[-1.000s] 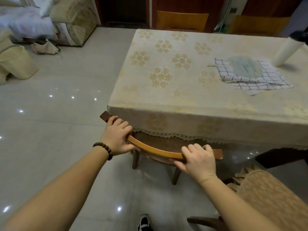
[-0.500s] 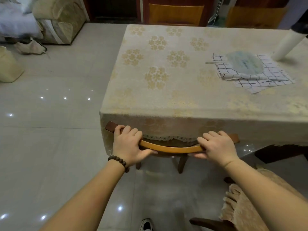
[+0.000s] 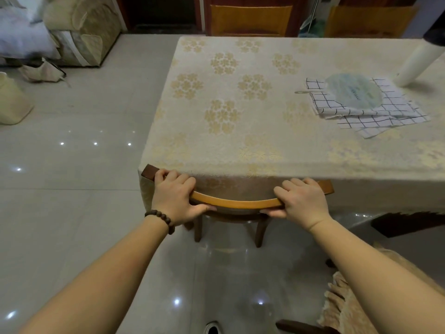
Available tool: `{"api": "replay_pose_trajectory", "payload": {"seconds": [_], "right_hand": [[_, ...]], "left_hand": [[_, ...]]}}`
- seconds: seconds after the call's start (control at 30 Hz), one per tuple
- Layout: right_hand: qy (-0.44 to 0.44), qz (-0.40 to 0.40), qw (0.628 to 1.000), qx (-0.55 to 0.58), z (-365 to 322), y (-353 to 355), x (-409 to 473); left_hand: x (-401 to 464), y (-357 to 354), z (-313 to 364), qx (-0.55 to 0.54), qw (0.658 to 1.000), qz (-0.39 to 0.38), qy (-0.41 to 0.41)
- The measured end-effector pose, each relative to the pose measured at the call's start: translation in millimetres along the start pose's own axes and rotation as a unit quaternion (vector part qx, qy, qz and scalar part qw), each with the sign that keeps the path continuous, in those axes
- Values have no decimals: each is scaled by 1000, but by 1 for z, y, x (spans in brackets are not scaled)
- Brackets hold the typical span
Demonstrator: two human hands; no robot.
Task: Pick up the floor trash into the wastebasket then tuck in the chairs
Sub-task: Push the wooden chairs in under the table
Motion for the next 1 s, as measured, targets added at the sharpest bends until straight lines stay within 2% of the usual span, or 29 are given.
{"api": "replay_pose_trajectory", "payload": {"seconds": [0.23, 0.37, 0.47, 0.6, 0.67, 0.73, 0.9, 1.0], "right_hand": [[23, -23, 999, -22, 2, -9, -15], [-3, -75, 997, -22, 3, -12, -14], [-35, -134, 990, -16, 2, -6, -15], [-89, -258, 962, -5, 1, -4, -19], [-118, -277, 953, 29, -3, 4, -22], [-142, -255, 955, 51, -4, 22, -26], [-233, -166, 953, 96, 0, 79, -54], [-302, -129, 938, 107, 10, 104, -89]], "left_hand": [[-17, -8, 18, 4, 1000, -7, 19], [-16, -7, 18, 24, 999, -39, 24], [-15, -5, 21, 39, 994, -100, 36], [-15, -8, 22, 35, 972, -225, 55], [-16, -2, 27, 4, 966, -252, 63], [-16, 13, 40, -39, 971, -226, 62], [-17, 63, 97, -109, 990, -87, 11], [-26, 72, 148, -155, 984, -79, -36]]}}
Point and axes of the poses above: each hand's wrist, its own x-axis towards the middle knuckle, its own y-axis out of the back of the hand, z = x × y, the point moved 8 cm from there along x, towards the middle knuckle, and after that the axes turned 1 degree about z, right-handed, at the moved point
